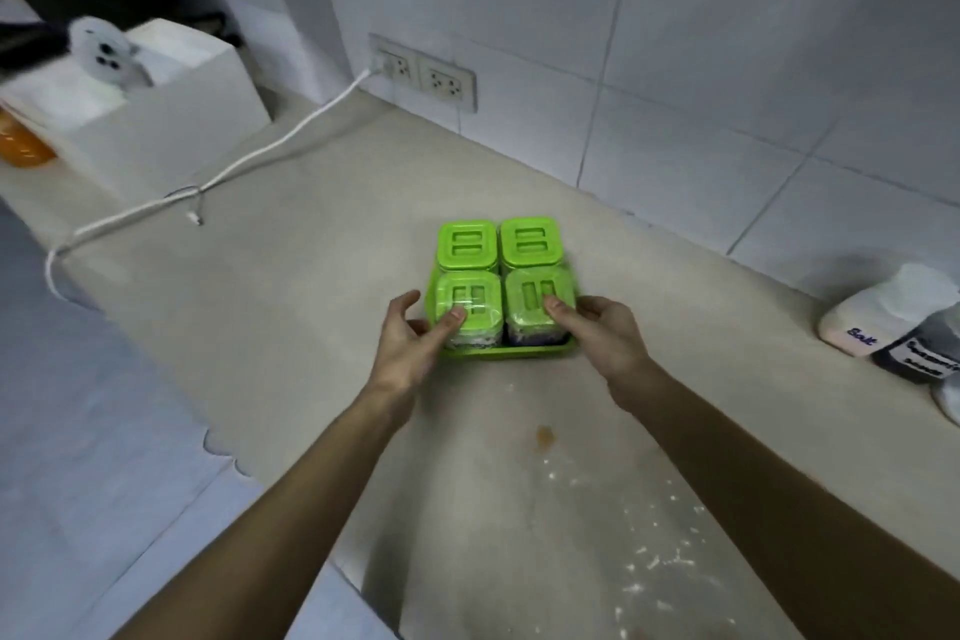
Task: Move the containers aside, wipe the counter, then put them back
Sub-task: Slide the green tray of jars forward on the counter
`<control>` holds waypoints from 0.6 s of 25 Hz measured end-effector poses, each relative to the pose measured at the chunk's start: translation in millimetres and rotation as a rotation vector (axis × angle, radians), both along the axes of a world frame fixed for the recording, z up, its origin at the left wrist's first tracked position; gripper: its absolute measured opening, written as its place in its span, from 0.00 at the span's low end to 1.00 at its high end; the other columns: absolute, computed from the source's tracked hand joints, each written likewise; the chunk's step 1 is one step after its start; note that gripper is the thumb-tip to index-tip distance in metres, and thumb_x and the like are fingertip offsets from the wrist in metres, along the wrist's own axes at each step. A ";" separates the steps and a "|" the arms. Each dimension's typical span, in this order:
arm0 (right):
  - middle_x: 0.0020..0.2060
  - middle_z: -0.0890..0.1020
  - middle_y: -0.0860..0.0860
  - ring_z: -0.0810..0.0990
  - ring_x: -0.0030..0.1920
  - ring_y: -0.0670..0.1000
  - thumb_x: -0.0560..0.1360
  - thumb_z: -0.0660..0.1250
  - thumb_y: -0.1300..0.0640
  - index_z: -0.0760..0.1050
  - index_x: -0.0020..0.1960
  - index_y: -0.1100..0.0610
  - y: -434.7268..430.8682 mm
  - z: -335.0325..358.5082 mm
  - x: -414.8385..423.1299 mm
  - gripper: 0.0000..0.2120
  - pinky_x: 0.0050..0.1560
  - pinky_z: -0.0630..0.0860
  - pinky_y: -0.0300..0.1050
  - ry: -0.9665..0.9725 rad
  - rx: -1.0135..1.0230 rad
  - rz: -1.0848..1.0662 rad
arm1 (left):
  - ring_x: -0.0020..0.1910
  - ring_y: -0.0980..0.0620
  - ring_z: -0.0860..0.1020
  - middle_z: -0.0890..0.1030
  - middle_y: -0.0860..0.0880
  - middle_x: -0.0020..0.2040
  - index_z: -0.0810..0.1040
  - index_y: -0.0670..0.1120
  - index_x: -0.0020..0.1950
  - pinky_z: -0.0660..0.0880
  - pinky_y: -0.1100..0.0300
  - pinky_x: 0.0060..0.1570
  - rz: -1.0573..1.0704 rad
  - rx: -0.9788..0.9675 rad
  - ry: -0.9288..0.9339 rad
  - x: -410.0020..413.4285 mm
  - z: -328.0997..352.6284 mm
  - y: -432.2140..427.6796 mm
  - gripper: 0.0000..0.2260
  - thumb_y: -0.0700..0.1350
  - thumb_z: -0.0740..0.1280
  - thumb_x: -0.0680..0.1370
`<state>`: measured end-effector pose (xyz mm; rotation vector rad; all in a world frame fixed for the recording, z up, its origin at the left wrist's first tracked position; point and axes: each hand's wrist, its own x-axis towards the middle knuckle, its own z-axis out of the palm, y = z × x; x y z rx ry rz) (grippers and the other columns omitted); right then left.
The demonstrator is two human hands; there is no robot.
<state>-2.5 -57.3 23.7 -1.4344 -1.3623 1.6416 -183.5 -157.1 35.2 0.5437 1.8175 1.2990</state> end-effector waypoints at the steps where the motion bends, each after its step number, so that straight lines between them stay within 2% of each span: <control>1: 0.45 0.86 0.52 0.84 0.49 0.50 0.69 0.75 0.50 0.81 0.48 0.58 -9.1 -0.7 -17.8 0.13 0.55 0.78 0.44 0.014 0.004 0.052 | 0.42 0.56 0.76 0.77 0.44 0.50 0.64 0.44 0.71 0.73 0.74 0.35 0.044 -0.002 -0.006 -14.3 -1.1 -15.1 0.29 0.46 0.71 0.74; 6: 0.47 0.86 0.51 0.84 0.50 0.50 0.61 0.75 0.41 0.80 0.52 0.60 -35.0 -14.0 -75.2 0.28 0.60 0.77 0.52 0.033 0.004 0.168 | 0.44 0.53 0.78 0.79 0.40 0.52 0.65 0.44 0.69 0.74 0.65 0.42 0.190 -0.029 -0.030 -47.7 -6.7 -71.4 0.26 0.46 0.71 0.74; 8: 0.47 0.86 0.51 0.84 0.50 0.50 0.62 0.75 0.41 0.80 0.53 0.60 -41.2 -21.1 -82.2 0.28 0.60 0.77 0.53 0.018 -0.007 0.203 | 0.45 0.52 0.78 0.79 0.39 0.54 0.66 0.45 0.67 0.74 0.64 0.44 0.206 -0.048 -0.046 -50.1 -9.7 -83.7 0.25 0.48 0.71 0.74; 9: 0.48 0.86 0.51 0.84 0.51 0.51 0.65 0.74 0.43 0.80 0.54 0.60 -44.1 -21.4 -81.9 0.25 0.61 0.77 0.53 0.009 -0.011 0.229 | 0.46 0.50 0.79 0.79 0.39 0.55 0.68 0.45 0.66 0.75 0.61 0.45 0.213 -0.072 0.008 -49.4 -10.7 -87.1 0.25 0.49 0.72 0.73; 10: 0.49 0.85 0.51 0.83 0.52 0.51 0.68 0.73 0.44 0.79 0.55 0.59 -45.1 -21.7 -80.2 0.23 0.61 0.76 0.53 -0.012 -0.008 0.253 | 0.49 0.48 0.78 0.79 0.40 0.55 0.70 0.45 0.64 0.75 0.56 0.49 0.214 -0.127 0.168 -49.8 -12.3 -88.5 0.25 0.52 0.73 0.72; 11: 0.50 0.85 0.51 0.83 0.53 0.51 0.70 0.71 0.45 0.79 0.56 0.58 -45.2 -19.4 -76.2 0.21 0.61 0.76 0.50 -0.046 0.023 0.291 | 0.53 0.45 0.76 0.78 0.40 0.55 0.71 0.44 0.63 0.74 0.52 0.53 0.205 -0.186 0.406 -50.6 -12.9 -87.9 0.25 0.53 0.74 0.71; 13: 0.52 0.83 0.52 0.81 0.55 0.51 0.75 0.68 0.51 0.77 0.59 0.59 -44.6 -11.2 -56.5 0.17 0.59 0.74 0.45 -0.159 0.171 0.391 | 0.57 0.41 0.72 0.75 0.41 0.56 0.73 0.42 0.61 0.71 0.48 0.57 0.128 -0.202 0.859 -46.9 -6.0 -79.4 0.21 0.50 0.71 0.72; 15: 0.58 0.80 0.56 0.79 0.58 0.51 0.76 0.67 0.54 0.74 0.64 0.60 -42.9 -5.5 -21.2 0.18 0.61 0.73 0.45 -0.274 0.320 0.435 | 0.55 0.40 0.71 0.75 0.40 0.54 0.74 0.42 0.58 0.69 0.48 0.56 -0.042 -0.103 1.086 -34.1 6.5 -58.6 0.16 0.48 0.65 0.73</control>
